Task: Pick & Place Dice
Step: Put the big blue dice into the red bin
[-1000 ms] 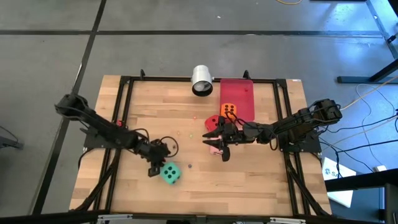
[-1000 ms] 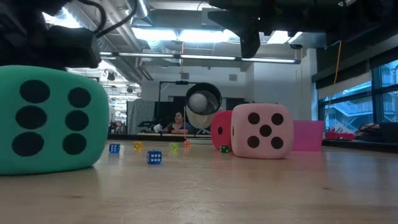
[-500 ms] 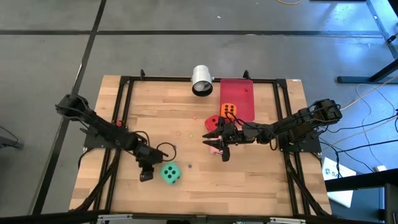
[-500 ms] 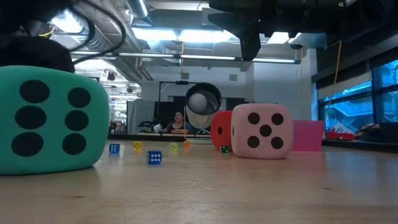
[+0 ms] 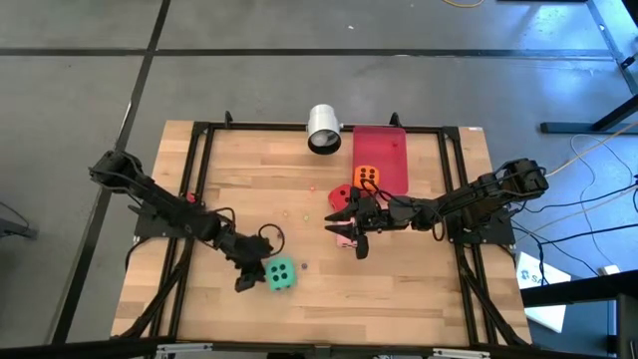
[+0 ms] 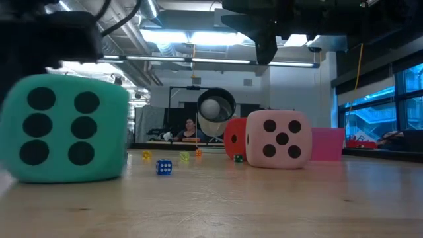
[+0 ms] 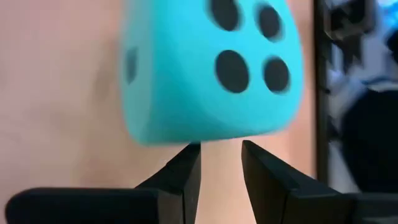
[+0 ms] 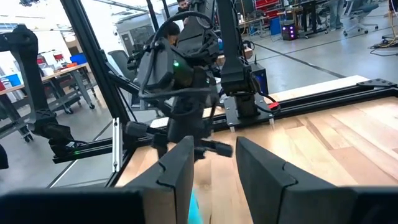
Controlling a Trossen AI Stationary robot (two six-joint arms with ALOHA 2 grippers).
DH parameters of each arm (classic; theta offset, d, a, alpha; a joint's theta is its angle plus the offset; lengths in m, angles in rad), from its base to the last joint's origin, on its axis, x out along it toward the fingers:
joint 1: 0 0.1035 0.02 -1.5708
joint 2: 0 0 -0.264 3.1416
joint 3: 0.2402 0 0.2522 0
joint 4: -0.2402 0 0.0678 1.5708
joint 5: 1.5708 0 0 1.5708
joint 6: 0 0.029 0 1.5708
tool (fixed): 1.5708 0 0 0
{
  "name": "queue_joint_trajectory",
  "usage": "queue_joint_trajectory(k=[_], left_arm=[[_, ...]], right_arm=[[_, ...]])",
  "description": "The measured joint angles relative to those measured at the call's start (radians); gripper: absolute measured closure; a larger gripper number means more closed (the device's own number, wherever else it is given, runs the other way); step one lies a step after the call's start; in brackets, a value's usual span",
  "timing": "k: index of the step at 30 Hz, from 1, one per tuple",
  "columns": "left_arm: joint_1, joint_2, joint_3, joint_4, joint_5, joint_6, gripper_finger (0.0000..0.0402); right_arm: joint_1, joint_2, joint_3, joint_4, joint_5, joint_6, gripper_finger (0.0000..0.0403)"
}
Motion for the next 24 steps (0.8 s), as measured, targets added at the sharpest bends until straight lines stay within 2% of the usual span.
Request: queue_joint_trajectory(k=[7,14,16,21,24], left_arm=[[0.071,0.000,0.000,0.032,-0.114,0.164,0.0293],[0.134,0.000,0.000,0.069,-0.130,0.301,0.0293],[0.148,0.000,0.000,0.060,-0.071,0.290,0.0293],[0.151,0.000,0.000,0.052,0.189,0.168,0.0293],[0.121,0.000,0.000,0.079,0.224,0.114,0.0293]], right_arm=[[0.000,0.000,0.000,-0.001,0.000,0.000,0.0282],[0.000,0.000,0.000,-0.001,0.000,0.000,0.0282],[0.000,0.000,0.000,-0.003,0.000,0.000,0.0282],[0.000,-0.001,0.000,-0.023,0.000,0.005,0.0282],[0.000,-0.001,0.000,-0.039,-0.001,0.004,0.0282]])
